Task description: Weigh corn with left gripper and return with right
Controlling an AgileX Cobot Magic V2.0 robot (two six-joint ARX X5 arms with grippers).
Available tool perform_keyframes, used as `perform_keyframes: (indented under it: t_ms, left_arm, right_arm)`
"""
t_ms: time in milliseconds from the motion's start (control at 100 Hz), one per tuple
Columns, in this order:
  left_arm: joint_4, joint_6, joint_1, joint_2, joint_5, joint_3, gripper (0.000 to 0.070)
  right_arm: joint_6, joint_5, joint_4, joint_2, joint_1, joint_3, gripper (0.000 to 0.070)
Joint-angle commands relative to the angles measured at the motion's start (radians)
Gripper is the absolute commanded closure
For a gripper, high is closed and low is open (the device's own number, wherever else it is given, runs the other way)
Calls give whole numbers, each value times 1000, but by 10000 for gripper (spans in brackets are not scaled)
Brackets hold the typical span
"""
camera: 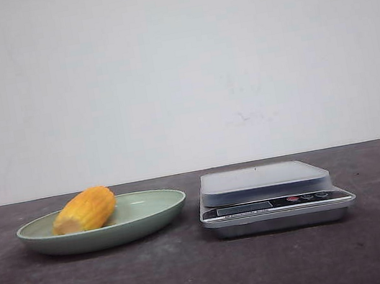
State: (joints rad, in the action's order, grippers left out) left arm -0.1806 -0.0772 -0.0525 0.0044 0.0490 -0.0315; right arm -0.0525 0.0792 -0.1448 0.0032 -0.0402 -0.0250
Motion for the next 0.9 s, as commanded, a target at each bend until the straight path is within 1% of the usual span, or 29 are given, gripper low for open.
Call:
perform_keyframes:
  t_ms: [0, 80, 180, 260, 290, 340, 390, 510, 580, 630, 660, 680, 700, 720, 750, 780, 800, 820, 860, 890]
  left_arm:
    - [-3, 0, 0, -1, 0, 18, 690]
    - [-6, -21, 0, -1, 1, 18, 690]
    - [-5, -20, 0, -1, 0, 18, 690]
    - [26, -26, 0, -1, 1, 18, 690]
    - [49, -55, 0, -1, 1, 18, 690]
    - [97, -155, 0, -1, 3, 13, 690]
    - [113, -201, 0, 0, 3, -8, 690]
    - [84, -219, -2, 50, 2, -110, 690]
    - [70, -254, -1, 118, 0, -209, 690]
    - [70, -251, -1, 181, 2, -291, 690]
    - [71, -246, -1, 222, 4, -344, 690]
    - [70, -244, -1, 251, 5, -380, 677]
    - [67, -241, -1, 281, 8, -417, 646]
    - [62, -237, -1, 311, 13, -456, 591]
    - [51, -233, -1, 355, 21, -513, 475]
    - [36, -227, -1, 396, 35, -569, 367]
    - [24, -224, -1, 425, 43, -606, 326]
    - [12, -222, -1, 452, 52, -642, 307]
    - [-13, -216, -1, 500, 71, -702, 306]
    - [-45, -178, -2, 549, 112, -762, 305]
  right_arm:
    - [-20, 2, 18, 1, 1, 5, 690]
    - [-62, 12, 14, 1, 1, 3, 690]
    - [-95, 32, 16, 1, 2, 3, 690]
    - [-136, 34, 29, 1, 2, 1, 693]
    - [-166, 34, 31, 1, 2, -3, 695]
    - [-234, 34, 30, 1, 2, -23, 695]
    - [-266, 31, 9, 2, 2, -59, 696]
    - [-303, 28, -56, 45, 2, -193, 696]
    - [-301, 29, -95, 112, 2, -294, 696]
    - [-290, 39, -114, 172, 2, -370, 689]
    - [-277, 55, -127, 208, 2, -415, 656]
    - [-270, 65, -135, 233, 2, -445, 609]
    - [-266, 74, -145, 257, 2, -475, 545]
    - [-259, 82, -156, 280, 2, -503, 474]
    - [-249, 86, -173, 314, 2, -544, 363]
    - [-237, 86, -193, 344, 3, -583, 281]
    - [-228, 86, -207, 360, 5, -608, 252]
    - [-224, 89, -221, 375, 7, -633, 241]
    - [-214, 97, -242, 402, 14, -681, 240]
    - [-204, 109, -254, 421, 20, -713, 240]
